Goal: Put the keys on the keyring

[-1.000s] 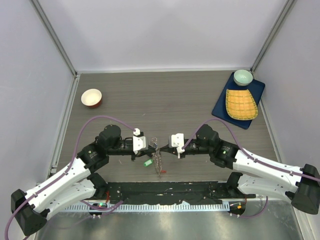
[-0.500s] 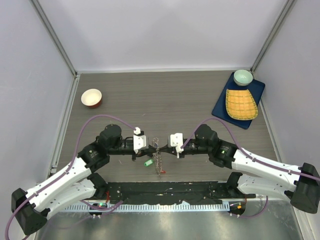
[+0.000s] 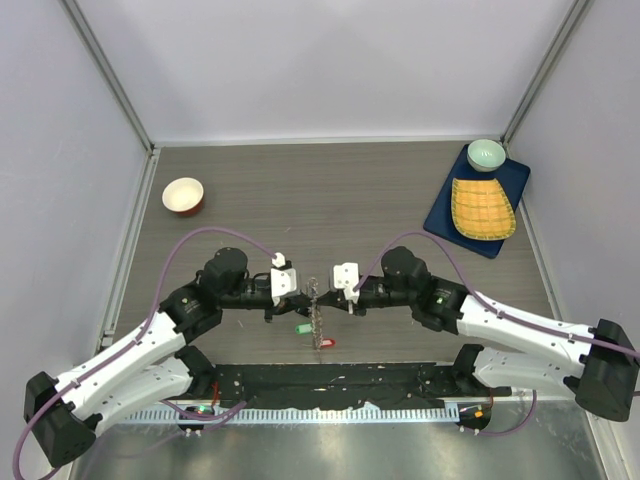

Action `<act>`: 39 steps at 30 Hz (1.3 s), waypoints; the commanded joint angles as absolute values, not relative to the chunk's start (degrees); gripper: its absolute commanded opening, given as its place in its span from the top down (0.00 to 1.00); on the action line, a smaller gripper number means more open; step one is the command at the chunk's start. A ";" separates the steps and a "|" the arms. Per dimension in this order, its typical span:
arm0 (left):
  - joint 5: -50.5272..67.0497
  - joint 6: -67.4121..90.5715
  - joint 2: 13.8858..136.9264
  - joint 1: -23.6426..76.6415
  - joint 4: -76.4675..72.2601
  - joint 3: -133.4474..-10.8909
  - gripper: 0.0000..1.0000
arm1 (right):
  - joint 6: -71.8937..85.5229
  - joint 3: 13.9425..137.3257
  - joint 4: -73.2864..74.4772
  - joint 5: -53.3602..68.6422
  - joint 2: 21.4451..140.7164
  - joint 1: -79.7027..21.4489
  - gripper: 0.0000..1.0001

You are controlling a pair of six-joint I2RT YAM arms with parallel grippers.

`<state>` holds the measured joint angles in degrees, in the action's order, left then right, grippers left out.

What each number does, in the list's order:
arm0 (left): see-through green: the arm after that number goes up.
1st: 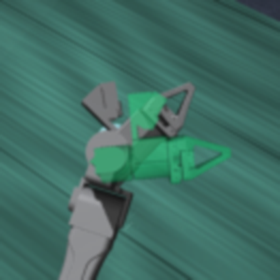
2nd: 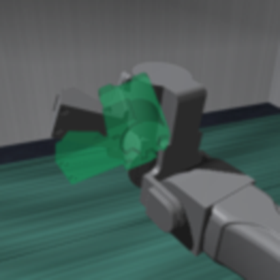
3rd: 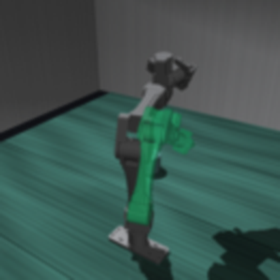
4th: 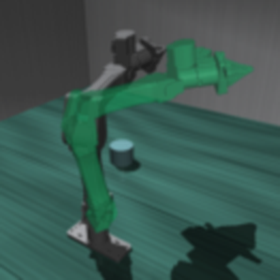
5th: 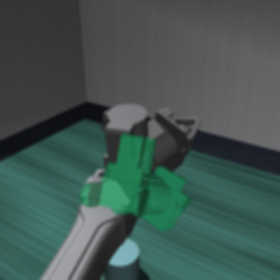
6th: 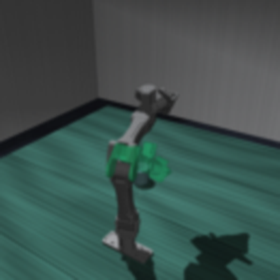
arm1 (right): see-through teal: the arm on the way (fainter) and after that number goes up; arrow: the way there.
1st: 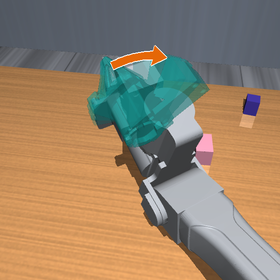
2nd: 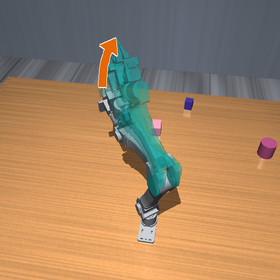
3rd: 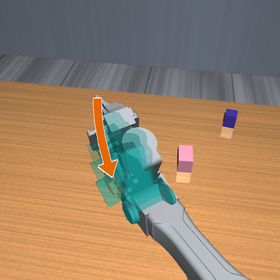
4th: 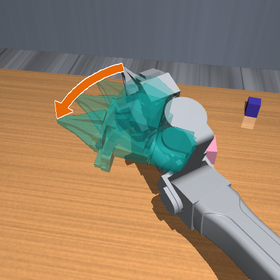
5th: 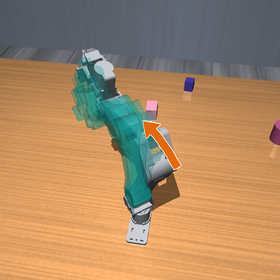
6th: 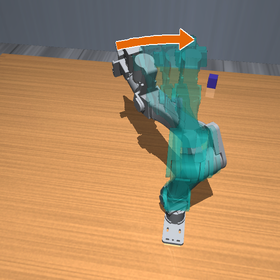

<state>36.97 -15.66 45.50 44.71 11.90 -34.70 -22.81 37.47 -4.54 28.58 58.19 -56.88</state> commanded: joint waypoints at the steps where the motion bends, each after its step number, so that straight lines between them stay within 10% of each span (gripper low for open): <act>1: 37.27 -15.91 44.91 44.74 8.53 -37.88 1.00 | -21.01 41.84 -8.09 29.09 59.06 -57.30 0.99; 18: 34.80 -15.38 42.45 44.74 5.98 -35.95 1.00 | -16.17 39.11 -3.69 21.62 51.16 -57.30 0.82; 25: 34.54 -15.38 42.28 44.74 5.98 -36.04 1.00 | -16.61 39.02 -3.87 22.16 52.20 -57.22 0.89; 39: 16.54 -10.82 36.30 44.74 13.79 -37.18 1.00 | 11.50 37.09 5.71 -6.86 58.44 -49.95 0.83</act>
<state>24.25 -13.65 38.46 44.62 12.82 -34.70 -0.40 37.82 0.97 2.37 56.10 -54.94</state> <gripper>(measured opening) 0.013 0.152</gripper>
